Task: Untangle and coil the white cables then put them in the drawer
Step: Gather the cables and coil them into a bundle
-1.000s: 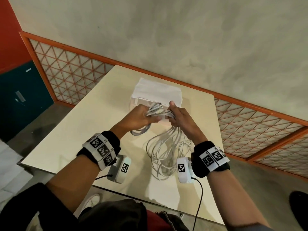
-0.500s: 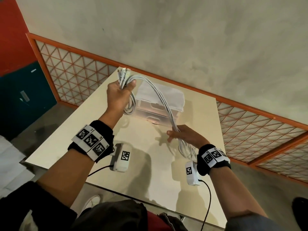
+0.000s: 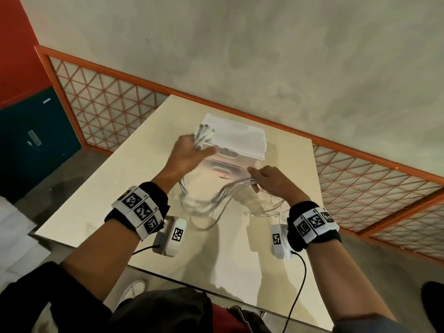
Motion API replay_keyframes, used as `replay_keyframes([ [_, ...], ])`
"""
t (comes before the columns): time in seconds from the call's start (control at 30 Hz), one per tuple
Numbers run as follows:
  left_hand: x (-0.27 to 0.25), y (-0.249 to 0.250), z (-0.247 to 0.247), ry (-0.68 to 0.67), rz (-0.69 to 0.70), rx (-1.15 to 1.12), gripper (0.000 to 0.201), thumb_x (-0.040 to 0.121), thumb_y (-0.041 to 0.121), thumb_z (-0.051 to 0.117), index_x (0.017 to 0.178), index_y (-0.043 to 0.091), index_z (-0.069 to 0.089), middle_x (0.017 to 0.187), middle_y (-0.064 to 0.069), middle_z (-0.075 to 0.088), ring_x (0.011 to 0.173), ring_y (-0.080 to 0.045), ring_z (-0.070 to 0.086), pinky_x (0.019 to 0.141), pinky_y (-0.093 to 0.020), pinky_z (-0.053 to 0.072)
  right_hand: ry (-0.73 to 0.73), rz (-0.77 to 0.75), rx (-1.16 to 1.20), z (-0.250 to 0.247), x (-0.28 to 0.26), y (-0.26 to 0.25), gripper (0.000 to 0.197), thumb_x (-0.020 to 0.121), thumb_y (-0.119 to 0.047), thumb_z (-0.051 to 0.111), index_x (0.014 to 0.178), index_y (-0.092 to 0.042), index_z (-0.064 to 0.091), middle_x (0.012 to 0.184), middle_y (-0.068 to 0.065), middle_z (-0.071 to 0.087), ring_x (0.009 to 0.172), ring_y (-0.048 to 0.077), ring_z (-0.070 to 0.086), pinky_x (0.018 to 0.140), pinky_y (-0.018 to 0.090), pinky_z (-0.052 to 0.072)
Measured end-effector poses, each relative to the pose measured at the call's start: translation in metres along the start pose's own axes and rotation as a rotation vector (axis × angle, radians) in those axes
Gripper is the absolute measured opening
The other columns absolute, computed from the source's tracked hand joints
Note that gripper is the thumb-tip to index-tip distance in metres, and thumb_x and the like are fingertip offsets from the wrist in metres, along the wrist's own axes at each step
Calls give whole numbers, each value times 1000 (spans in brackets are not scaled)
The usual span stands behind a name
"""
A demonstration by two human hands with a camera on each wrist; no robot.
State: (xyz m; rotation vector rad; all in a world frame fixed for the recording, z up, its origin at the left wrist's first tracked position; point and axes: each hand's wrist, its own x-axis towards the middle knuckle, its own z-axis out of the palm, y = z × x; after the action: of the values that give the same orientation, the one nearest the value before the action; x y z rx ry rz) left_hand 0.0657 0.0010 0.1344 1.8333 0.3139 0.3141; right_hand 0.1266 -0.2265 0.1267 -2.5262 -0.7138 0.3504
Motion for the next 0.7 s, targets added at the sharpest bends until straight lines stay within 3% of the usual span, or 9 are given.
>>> replay_keyframes([
  [0.1,-13,2,12,-476,-79,38,24,76,29,77,91,13,69,52,9,51,43,-7,33,39,-19,27,-26,-100,80,-7,6,-16,61,101,-40,37,52,-11,57,49,-1,41,43,8,38,57,24,35],
  [0.17,-22,-2,22,-635,-93,52,26,74,28,78,92,12,69,55,7,51,43,-7,31,38,-18,23,-16,-131,178,-12,9,-26,60,101,-40,37,54,-8,59,49,0,43,46,10,39,57,24,35],
  [0.2,-25,-3,27,-645,-101,34,24,76,28,77,91,11,68,57,6,51,42,-6,30,39,-18,21,-10,-131,218,-14,10,-27,61,101,-40,37,56,-6,61,48,-1,44,45,10,39,57,23,35],
  [0.27,-27,-2,31,-565,-105,-2,14,82,27,71,82,15,65,48,12,47,40,-5,30,40,-17,22,3,-93,312,-17,11,-26,62,100,-43,38,60,-3,63,44,-6,41,41,6,36,51,18,32],
  [0.33,-20,3,26,-442,-28,41,17,86,28,67,72,19,61,44,11,47,38,-2,36,42,-17,28,21,-49,399,-18,9,-18,62,96,-52,41,59,-6,59,45,-5,38,40,8,33,47,16,29],
  [0.47,-5,17,6,-227,135,106,30,84,30,68,59,22,54,49,10,42,39,3,38,45,-14,29,30,27,447,-8,3,21,49,75,-49,69,53,-11,47,47,5,44,40,9,40,53,25,35],
  [0.53,1,20,1,-158,181,122,27,83,32,69,65,16,59,52,8,45,42,3,40,46,-15,30,30,101,410,-1,5,39,48,72,-41,78,52,-12,45,49,4,45,44,11,43,56,25,37],
  [0.63,9,20,-5,-40,198,64,21,84,34,68,80,13,66,56,6,50,44,1,40,47,-16,30,106,162,352,5,5,59,45,77,-38,77,57,-12,45,54,2,49,49,11,49,56,22,41],
  [0.7,13,21,-10,52,192,0,20,84,31,67,68,20,62,46,10,48,40,2,39,46,-14,29,178,186,299,6,2,74,44,81,-36,73,58,-11,46,53,3,50,47,8,49,53,18,38],
])
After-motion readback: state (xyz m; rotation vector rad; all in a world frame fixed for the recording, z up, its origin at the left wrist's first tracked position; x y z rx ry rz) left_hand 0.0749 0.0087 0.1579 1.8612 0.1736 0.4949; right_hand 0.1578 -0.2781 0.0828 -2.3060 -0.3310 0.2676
